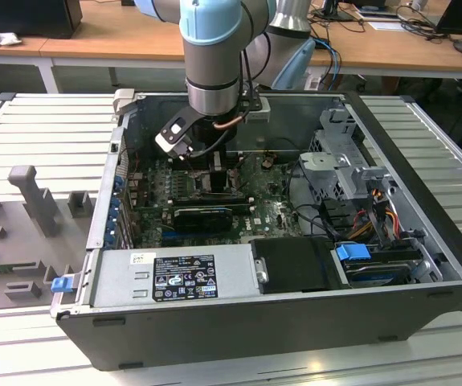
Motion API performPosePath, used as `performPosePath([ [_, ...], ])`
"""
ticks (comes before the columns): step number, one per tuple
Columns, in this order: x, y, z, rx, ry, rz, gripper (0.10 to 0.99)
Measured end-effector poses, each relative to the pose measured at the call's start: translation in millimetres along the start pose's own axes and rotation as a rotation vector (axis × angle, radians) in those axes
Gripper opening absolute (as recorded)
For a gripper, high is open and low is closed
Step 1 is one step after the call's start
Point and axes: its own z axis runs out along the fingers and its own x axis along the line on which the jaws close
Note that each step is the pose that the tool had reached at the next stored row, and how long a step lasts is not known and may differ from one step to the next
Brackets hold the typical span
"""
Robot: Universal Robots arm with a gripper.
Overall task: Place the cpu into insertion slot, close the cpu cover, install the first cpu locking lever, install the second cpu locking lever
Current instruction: 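Place the cpu into insertion slot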
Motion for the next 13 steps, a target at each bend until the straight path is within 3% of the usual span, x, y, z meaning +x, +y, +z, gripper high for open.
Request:
performPosePath([
  [3, 0.0, 0.0, 0.0, 0.0, -0.0001, 0.0, 0.545],
  [4, 0.0, 0.0, 0.0, 0.0, -0.0002, 0.0, 0.608],
  [13, 4.9, 1.1, 1.2, 0.0, -0.0003, 0.0, 0.608],
])
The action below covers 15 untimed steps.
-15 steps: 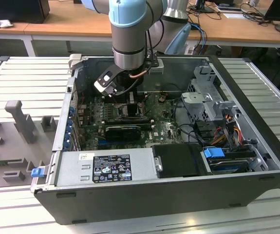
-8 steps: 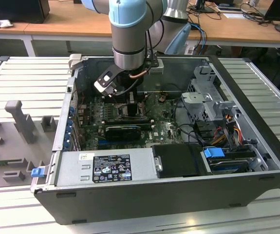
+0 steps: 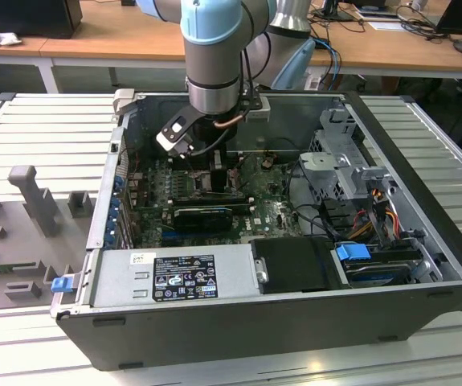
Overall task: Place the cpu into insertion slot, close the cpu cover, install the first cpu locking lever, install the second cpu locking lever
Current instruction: 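Place the cpu into insertion slot, then close the cpu cover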
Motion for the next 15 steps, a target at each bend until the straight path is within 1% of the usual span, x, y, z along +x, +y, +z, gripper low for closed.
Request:
performPosePath([
  [2, -0.2, 0.1, -2.2, 0.0, -0.0015, 0.0, 0.608],
  [4, -0.4, 0.7, -10.3, 0.0, -0.0017, 0.0, 0.608],
  [5, -3.3, 1.0, -13.6, 0.0, -0.004, 0.0, 0.529],
  [6, -6.0, 1.0, -14.2, 0.0, -0.0042, 0.0, 0.345],
  [7, -6.4, 1.1, -15.7, 0.0, -0.0044, 0.0, 0.106],
  [8, -6.3, 1.3, -17.6, 0.0, -0.0046, 0.0, 0.106],
  [10, -6.3, 1.4, -18.6, 0.0, -0.0046, 0.0, 0.106],
  [12, -6.2, 1.6, -21.9, 0.0, -0.0049, 0.0, 0.106],
  [15, -6.2, 1.9, -23.0, 0.0, -0.0057, 0.0, 0.106],
])
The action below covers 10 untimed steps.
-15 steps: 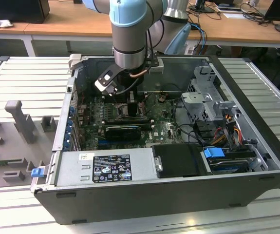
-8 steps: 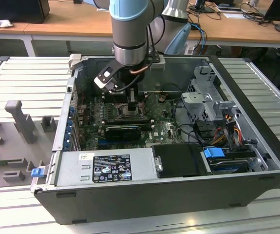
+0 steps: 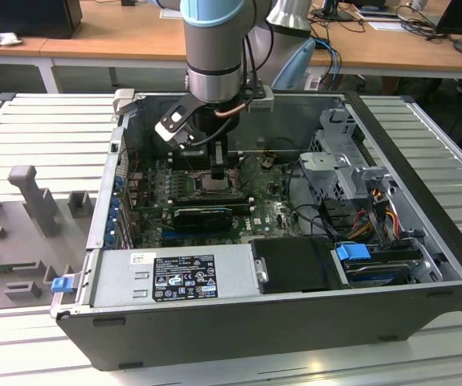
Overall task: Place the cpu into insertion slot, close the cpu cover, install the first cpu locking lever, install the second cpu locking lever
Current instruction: 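Close the cpu cover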
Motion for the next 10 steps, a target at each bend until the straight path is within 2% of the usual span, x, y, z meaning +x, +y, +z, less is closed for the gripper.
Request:
performPosePath([
  [1, 0.0, 2.1, 0.1, 0.0, -0.0002, 0.0, 0.106],
  [10, 0.0, 2.4, -2.5, 0.0, 0.0, 0.0, 0.106],
])
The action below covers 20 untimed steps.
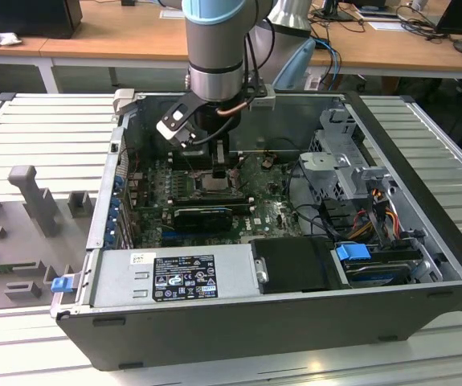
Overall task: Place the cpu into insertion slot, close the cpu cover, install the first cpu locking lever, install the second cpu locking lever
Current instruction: 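Close the cpu cover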
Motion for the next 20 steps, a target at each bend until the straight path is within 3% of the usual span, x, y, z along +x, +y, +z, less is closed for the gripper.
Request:
performPosePath([
  [20, -0.1, 0.5, -7.7, 0.0, 0.0011, 0.0, 0.106],
])
